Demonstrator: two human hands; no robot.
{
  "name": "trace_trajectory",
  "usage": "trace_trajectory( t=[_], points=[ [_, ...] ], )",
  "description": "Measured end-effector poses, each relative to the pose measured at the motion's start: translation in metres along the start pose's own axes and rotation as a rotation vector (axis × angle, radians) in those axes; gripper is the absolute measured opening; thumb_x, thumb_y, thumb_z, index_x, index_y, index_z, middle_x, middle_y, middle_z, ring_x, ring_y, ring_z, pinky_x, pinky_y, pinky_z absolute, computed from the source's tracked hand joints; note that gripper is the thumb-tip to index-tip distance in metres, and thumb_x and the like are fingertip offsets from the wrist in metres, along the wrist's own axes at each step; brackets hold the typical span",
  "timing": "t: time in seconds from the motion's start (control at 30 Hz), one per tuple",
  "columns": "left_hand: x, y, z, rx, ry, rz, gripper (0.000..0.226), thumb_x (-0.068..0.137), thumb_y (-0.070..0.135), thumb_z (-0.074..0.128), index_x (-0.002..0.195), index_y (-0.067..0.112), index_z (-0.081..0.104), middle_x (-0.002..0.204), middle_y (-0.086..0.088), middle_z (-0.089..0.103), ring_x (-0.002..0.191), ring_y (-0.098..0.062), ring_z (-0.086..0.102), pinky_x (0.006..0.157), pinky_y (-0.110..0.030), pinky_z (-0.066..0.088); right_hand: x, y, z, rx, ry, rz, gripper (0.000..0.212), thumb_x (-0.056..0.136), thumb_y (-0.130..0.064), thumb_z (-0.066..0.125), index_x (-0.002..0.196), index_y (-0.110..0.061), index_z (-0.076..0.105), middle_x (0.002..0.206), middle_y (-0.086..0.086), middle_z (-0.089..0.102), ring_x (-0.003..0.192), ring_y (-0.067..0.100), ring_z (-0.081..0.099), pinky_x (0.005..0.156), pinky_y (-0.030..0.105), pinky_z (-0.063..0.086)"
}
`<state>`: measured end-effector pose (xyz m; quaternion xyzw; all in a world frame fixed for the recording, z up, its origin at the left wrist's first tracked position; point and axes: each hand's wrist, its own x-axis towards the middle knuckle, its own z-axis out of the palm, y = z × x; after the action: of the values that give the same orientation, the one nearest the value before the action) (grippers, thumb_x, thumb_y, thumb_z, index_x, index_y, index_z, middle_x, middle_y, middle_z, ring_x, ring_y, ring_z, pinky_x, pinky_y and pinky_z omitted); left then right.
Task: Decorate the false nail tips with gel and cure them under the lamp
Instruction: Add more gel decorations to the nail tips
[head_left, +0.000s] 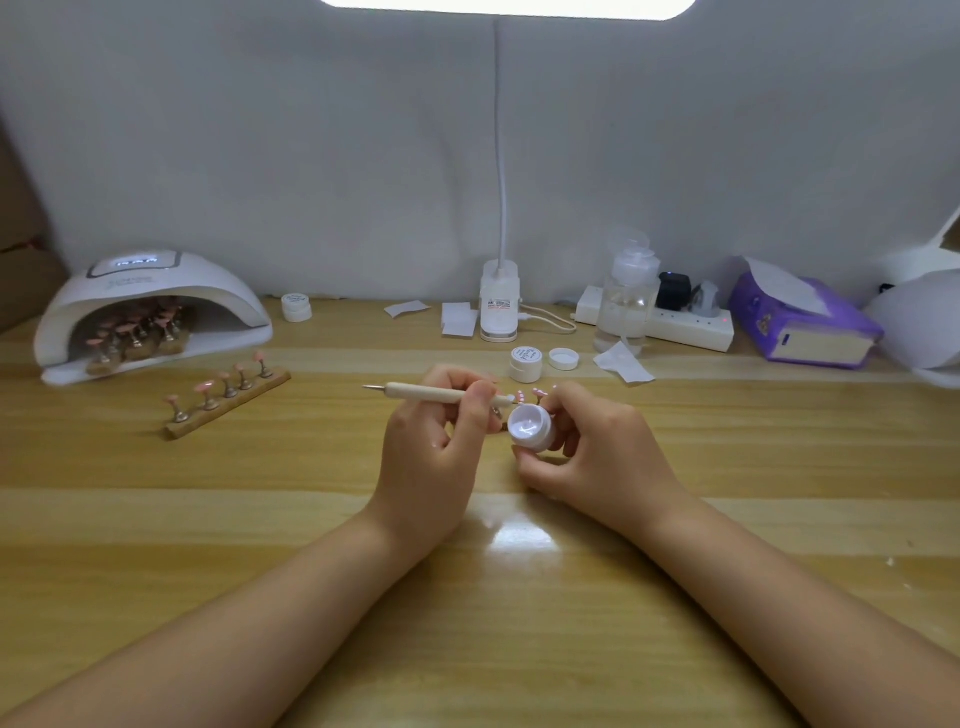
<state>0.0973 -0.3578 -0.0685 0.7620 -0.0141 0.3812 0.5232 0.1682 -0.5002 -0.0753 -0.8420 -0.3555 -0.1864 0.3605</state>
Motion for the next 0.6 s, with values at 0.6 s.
trace_trajectory(
  t=[0.6],
  points=[
    [0.0047, -0.0046, -0.0001, -0.152, 0.039, -0.077, 0.023, 0.090, 0.038, 0.052, 0.069, 0.036, 0.060, 0.060, 0.005, 0.062, 0.061, -0.007, 0.059, 0.065, -0.019, 0.048, 0.0005, 0.0018, 0.0003, 0.026, -0.005, 0.024, 0.030, 0.065, -0.028, 0.077, 0.078, -0.015, 0.052, 0.063, -0.007, 0.058, 0.057, 0.012, 0.051, 0.057, 0.033, 0.046]
  ],
)
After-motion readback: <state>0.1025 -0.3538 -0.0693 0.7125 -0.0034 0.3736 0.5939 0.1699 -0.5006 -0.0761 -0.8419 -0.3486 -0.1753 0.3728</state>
